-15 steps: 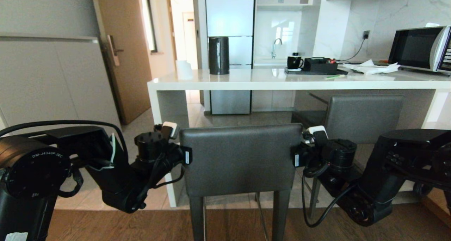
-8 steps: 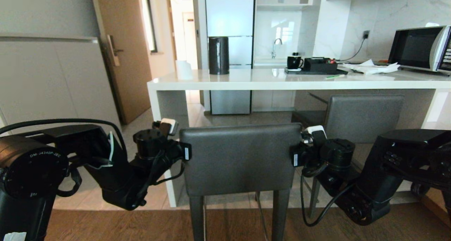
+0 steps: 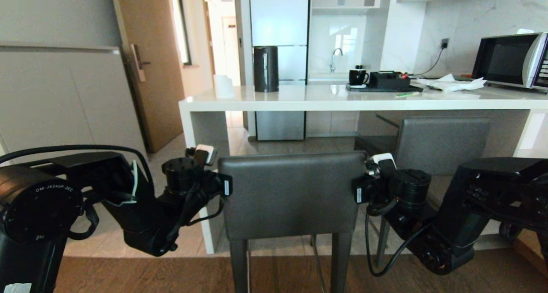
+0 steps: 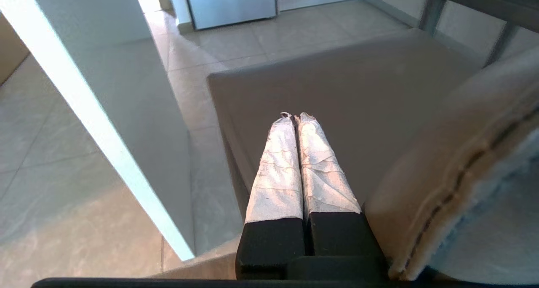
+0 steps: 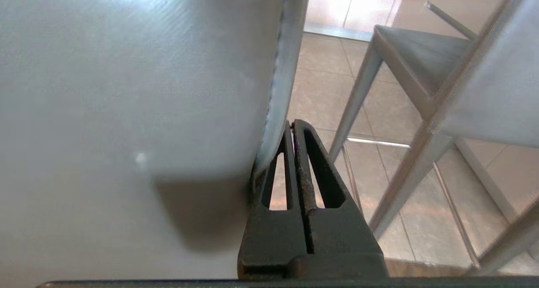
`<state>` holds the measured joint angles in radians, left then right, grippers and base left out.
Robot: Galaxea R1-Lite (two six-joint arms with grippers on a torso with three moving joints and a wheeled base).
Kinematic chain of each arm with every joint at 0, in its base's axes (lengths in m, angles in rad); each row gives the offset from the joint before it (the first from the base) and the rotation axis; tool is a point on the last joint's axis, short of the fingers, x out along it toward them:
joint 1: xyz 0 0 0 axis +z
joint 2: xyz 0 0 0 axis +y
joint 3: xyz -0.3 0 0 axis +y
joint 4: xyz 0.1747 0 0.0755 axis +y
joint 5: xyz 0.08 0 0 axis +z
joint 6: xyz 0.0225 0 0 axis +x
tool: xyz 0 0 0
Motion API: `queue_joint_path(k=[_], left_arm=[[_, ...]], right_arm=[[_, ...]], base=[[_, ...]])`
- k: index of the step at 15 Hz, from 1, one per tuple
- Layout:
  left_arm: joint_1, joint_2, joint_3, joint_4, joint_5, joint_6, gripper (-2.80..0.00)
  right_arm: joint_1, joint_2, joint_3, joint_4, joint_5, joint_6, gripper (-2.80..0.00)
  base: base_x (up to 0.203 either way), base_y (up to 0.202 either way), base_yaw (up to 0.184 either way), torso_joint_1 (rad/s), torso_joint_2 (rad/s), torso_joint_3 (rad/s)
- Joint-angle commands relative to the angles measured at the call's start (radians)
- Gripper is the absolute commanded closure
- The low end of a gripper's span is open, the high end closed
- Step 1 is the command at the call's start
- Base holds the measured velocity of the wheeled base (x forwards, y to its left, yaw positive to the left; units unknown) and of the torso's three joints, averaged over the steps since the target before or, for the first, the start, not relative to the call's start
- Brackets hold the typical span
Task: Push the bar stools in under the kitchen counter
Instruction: Push the gray chair back under the dining table
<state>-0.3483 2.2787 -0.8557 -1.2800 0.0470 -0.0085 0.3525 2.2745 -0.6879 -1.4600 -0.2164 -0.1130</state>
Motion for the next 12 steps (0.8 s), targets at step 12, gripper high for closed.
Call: queue_joint_path(k=[12], left_arm=[[0.002,0.021,0.0,-0.009,0.001,-0.002,0.0]], right_arm=[[0.008,0.021,-0.015,-0.013,0.0,-0.001,0.0]], base=[[0.187,0.0,0.001,0.001,0.0,0.004]])
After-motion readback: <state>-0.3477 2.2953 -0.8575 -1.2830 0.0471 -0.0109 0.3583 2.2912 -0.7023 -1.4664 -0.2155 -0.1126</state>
